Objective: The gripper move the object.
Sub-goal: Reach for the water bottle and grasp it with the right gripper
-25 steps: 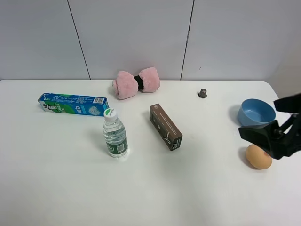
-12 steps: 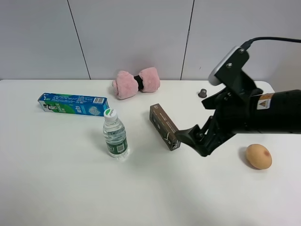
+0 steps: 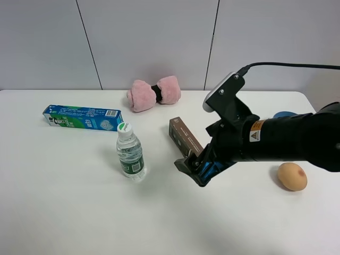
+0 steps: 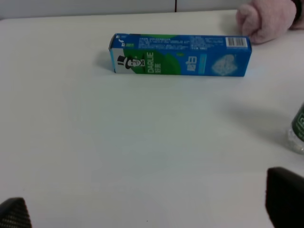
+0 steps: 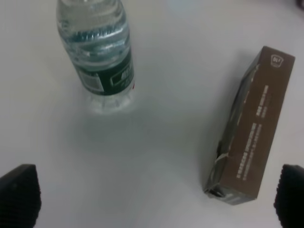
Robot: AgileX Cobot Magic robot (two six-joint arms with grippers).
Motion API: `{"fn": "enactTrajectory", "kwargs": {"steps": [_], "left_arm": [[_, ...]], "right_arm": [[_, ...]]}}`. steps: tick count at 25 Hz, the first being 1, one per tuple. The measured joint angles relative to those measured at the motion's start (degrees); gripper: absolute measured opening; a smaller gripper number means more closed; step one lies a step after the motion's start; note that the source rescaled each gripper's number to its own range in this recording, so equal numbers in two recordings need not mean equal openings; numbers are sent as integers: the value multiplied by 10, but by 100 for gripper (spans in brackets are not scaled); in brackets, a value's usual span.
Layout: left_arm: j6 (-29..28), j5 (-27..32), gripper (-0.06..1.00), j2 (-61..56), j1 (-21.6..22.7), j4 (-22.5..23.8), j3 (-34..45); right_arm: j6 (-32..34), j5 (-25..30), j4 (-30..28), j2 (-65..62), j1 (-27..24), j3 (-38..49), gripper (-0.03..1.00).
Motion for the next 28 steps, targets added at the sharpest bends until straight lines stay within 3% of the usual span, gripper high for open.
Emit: {"fn": "enactTrajectory", "kwargs": {"steps": [3, 11, 22, 28], "left_arm": [[0, 0, 100, 0, 0, 0, 0], [0, 0, 100, 0, 0, 0, 0], [0, 0, 100, 0, 0, 0, 0], [0, 0, 100, 0, 0, 0, 0]], "right_arm": [[4, -14, -13, 21, 17, 1, 100], [15, -223, 3, 53, 78, 85, 100], [21, -404, -21, 100, 82, 145, 100], [80, -518, -82, 190, 82, 145, 100]]}}
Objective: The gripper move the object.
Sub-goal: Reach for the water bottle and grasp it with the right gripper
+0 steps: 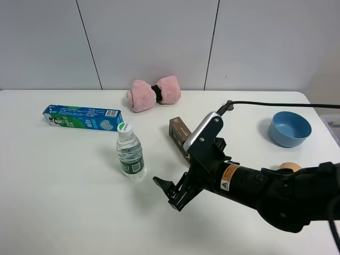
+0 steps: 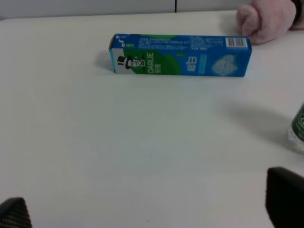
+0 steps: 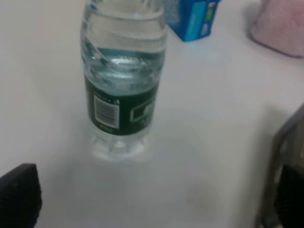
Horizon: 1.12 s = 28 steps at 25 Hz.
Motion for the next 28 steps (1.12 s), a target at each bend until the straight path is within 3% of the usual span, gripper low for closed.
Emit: {"fn": "enactTrajectory", "kwargs": {"steps": [5, 11, 20, 28], "left_arm": [[0, 0, 100, 0, 0, 0, 0], [0, 0, 100, 0, 0, 0, 0], [0, 0, 100, 0, 0, 0, 0], [0, 0, 100, 0, 0, 0, 0]], "right_arm": [[15, -49, -15, 12, 0, 0, 100], [17, -50, -15, 8, 0, 0, 100], [30, 72, -5, -39, 0, -37, 100], [30, 108, -6, -7, 0, -84, 100]]}}
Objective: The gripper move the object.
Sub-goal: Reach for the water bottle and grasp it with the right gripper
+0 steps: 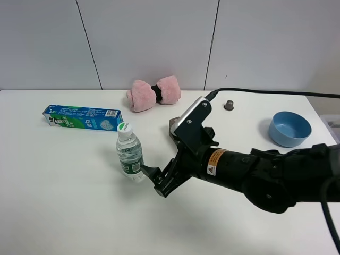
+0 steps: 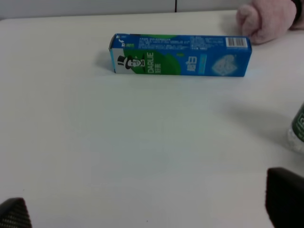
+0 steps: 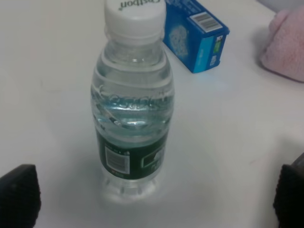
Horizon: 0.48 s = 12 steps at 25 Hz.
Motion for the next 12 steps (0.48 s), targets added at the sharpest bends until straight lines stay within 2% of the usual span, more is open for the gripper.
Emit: {"fn": "enactTrajectory", "kwargs": {"steps": [7, 12], "left_arm": [[0, 0, 100, 0, 0, 0, 0], [0, 0, 100, 0, 0, 0, 0]], "right_arm": [[0, 51, -9, 48, 0, -70, 100], [0, 61, -9, 76, 0, -97, 100]]}}
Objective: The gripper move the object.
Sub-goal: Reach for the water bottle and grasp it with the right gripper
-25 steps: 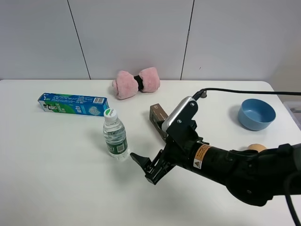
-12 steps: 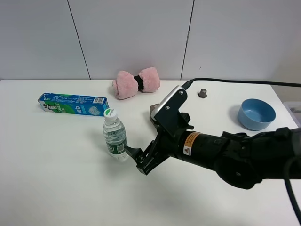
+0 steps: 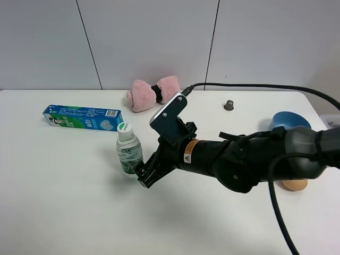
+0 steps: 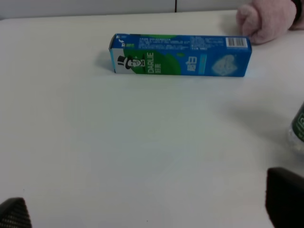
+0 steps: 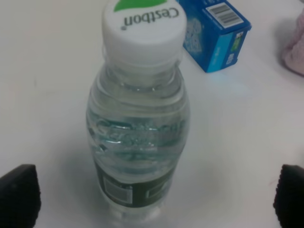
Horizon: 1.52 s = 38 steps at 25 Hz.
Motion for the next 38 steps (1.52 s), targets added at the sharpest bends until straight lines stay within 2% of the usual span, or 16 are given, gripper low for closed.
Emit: {"fn": "enactTrajectory", "kwargs": {"steps": [19, 27, 33, 38], "left_arm": [[0, 0, 100, 0, 0, 0, 0], [0, 0, 100, 0, 0, 0, 0], [0, 0, 100, 0, 0, 0, 0], [0, 0, 100, 0, 0, 0, 0]], "right_arm": [[0, -11, -11, 78, -1, -57, 100], [0, -57, -17, 101, -2, -58, 100], [8, -111, -17, 127, -2, -58, 100], [10, -129, -17, 146, -2, -58, 100]]}}
